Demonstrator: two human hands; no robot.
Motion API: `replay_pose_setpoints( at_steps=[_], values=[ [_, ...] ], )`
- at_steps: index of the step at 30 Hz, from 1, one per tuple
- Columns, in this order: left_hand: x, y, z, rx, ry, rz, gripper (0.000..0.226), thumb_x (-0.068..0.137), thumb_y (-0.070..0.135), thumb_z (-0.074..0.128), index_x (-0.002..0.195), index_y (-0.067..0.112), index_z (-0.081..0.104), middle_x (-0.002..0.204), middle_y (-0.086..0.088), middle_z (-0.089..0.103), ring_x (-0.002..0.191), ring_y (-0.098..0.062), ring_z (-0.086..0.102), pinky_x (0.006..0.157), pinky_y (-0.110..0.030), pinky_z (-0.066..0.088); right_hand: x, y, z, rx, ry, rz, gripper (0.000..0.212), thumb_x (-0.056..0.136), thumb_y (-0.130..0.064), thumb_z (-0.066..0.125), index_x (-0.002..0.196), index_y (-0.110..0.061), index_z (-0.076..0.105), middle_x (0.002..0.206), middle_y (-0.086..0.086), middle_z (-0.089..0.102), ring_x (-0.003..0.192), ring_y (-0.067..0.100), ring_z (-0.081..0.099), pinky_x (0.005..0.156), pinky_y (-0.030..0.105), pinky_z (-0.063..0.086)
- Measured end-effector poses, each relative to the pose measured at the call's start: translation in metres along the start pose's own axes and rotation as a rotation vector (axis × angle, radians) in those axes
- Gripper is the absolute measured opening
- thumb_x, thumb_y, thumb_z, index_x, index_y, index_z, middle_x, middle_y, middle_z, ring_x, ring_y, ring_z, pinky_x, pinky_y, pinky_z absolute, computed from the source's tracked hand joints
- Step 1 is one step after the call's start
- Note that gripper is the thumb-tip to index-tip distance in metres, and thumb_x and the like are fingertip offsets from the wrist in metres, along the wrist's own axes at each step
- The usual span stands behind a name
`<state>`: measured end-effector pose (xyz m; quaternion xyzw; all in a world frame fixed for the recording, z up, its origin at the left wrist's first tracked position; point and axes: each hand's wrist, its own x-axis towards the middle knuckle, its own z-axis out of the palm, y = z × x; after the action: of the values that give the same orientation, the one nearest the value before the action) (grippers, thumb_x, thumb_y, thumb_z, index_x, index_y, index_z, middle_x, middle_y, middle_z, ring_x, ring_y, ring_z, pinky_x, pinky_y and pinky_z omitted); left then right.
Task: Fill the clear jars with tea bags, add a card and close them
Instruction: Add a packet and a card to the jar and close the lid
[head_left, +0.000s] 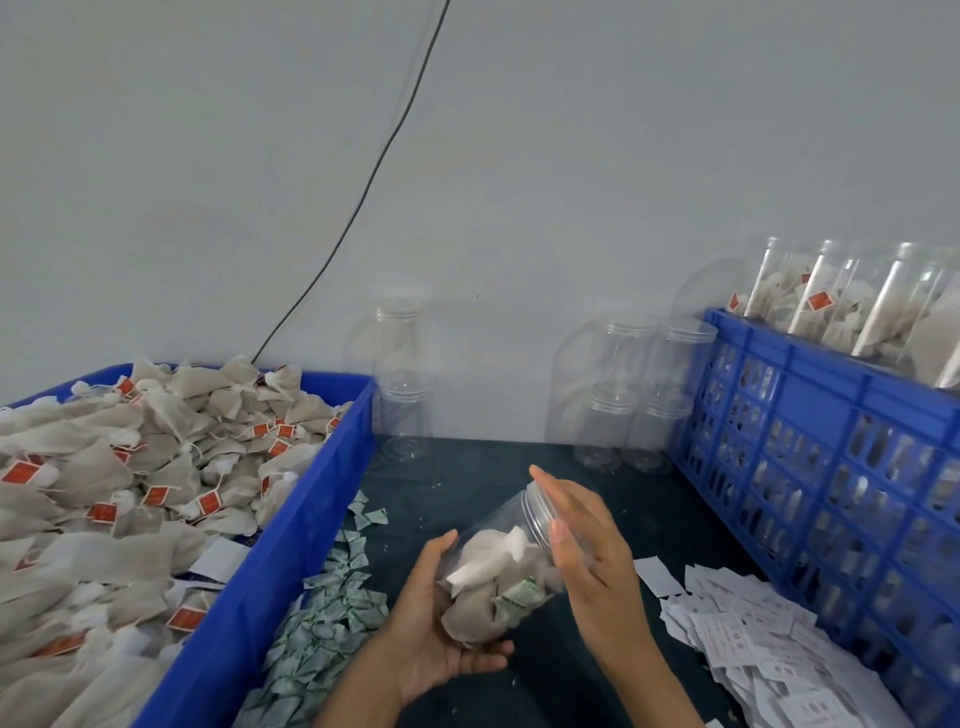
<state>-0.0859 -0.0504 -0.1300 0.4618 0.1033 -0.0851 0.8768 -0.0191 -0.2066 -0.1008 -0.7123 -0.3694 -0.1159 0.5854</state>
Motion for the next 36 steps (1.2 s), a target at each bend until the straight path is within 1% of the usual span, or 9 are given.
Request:
replay_pose_setpoints(
  at_steps=[3,9,13,17,21,27,32,34,36],
  values=[
    [0.001,0.0,-0.003,0.006,0.006,-0.05,0.073,0.07,0.064,0.05,0.091,-0.001,0.076,0.08,-0.024,0.063,0.058,-0.035,0.062,0.045,-0.037,0.057,-0.001,-0.004,0.0,-0.008,-0.023,-0.036,0.041,0.09,-0.049,0.04,0.129,-0.055,0.051,0.124,-0.016,0.049,0.124,0.01,0.047,0.099,0.012,0.037],
    [0.0,-0.002,-0.003,0.054,0.011,-0.033,0.076,0.07,0.066,0.048,0.089,-0.001,0.077,0.079,-0.024,0.064,0.053,-0.032,0.062,0.044,-0.032,0.055,-0.001,-0.006,-0.002,-0.038,-0.06,-0.058,0.043,0.087,-0.046,0.04,0.127,-0.055,0.053,0.123,-0.017,0.047,0.124,0.013,0.045,0.099,0.018,0.04],
    [0.003,-0.008,0.004,0.021,0.103,0.18,0.064,0.07,0.059,0.056,0.106,0.008,0.073,0.102,-0.019,0.072,0.075,-0.029,0.07,0.06,-0.037,0.058,-0.001,-0.003,0.004,0.017,0.001,0.1,0.033,0.088,-0.061,0.04,0.119,-0.067,0.049,0.119,-0.023,0.045,0.118,-0.006,0.044,0.096,0.015,0.035],
    [0.002,-0.01,0.004,0.148,0.21,0.384,0.053,0.083,0.057,0.061,0.124,0.023,0.054,0.108,-0.007,0.073,0.095,-0.027,0.071,0.068,-0.037,0.057,-0.003,0.001,0.013,0.111,0.045,0.265,0.031,0.096,-0.049,0.033,0.115,-0.07,0.047,0.123,-0.016,0.046,0.107,-0.018,0.045,0.086,0.004,0.034],
    [-0.001,-0.01,0.006,0.142,0.204,0.384,0.054,0.075,0.062,0.049,0.107,0.024,0.069,0.093,-0.01,0.074,0.069,-0.02,0.068,0.049,-0.031,0.048,-0.002,-0.004,0.01,0.122,0.039,0.202,0.031,0.092,-0.065,0.037,0.12,-0.064,0.05,0.119,-0.015,0.047,0.107,-0.016,0.047,0.082,-0.003,0.034],
    [-0.004,-0.009,0.008,0.119,0.134,0.226,0.069,0.066,0.068,0.049,0.088,0.009,0.077,0.072,-0.019,0.064,0.051,-0.025,0.057,0.036,-0.022,0.034,-0.003,-0.005,0.003,-0.004,-0.035,-0.032,0.041,0.089,-0.052,0.038,0.128,-0.052,0.053,0.12,-0.018,0.044,0.12,0.007,0.048,0.094,0.009,0.037],
    [0.002,-0.014,0.014,0.198,0.237,0.509,0.05,0.082,0.056,0.061,0.118,0.022,0.052,0.106,-0.009,0.069,0.083,-0.022,0.07,0.056,-0.031,0.054,-0.001,-0.006,0.006,0.095,0.084,0.165,0.035,0.089,-0.057,0.037,0.119,-0.058,0.054,0.119,-0.017,0.052,0.106,-0.012,0.051,0.081,0.003,0.039],
    [0.003,-0.012,0.016,0.299,0.332,0.602,0.06,0.073,0.053,0.06,0.122,0.022,0.046,0.121,-0.012,0.057,0.103,-0.025,0.065,0.067,-0.038,0.058,0.0,-0.001,0.007,0.119,0.091,0.242,0.027,0.099,-0.046,0.038,0.118,-0.057,0.053,0.123,-0.014,0.055,0.11,-0.009,0.051,0.089,0.011,0.04],
    [0.003,-0.013,0.015,0.359,0.36,0.631,0.071,0.063,0.059,0.061,0.123,0.025,0.044,0.125,-0.011,0.053,0.109,-0.027,0.062,0.076,-0.043,0.059,0.006,0.002,0.007,0.176,0.078,0.352,0.026,0.1,-0.04,0.039,0.114,-0.05,0.058,0.119,-0.01,0.06,0.113,0.008,0.057,0.097,0.032,0.046]
  ],
)
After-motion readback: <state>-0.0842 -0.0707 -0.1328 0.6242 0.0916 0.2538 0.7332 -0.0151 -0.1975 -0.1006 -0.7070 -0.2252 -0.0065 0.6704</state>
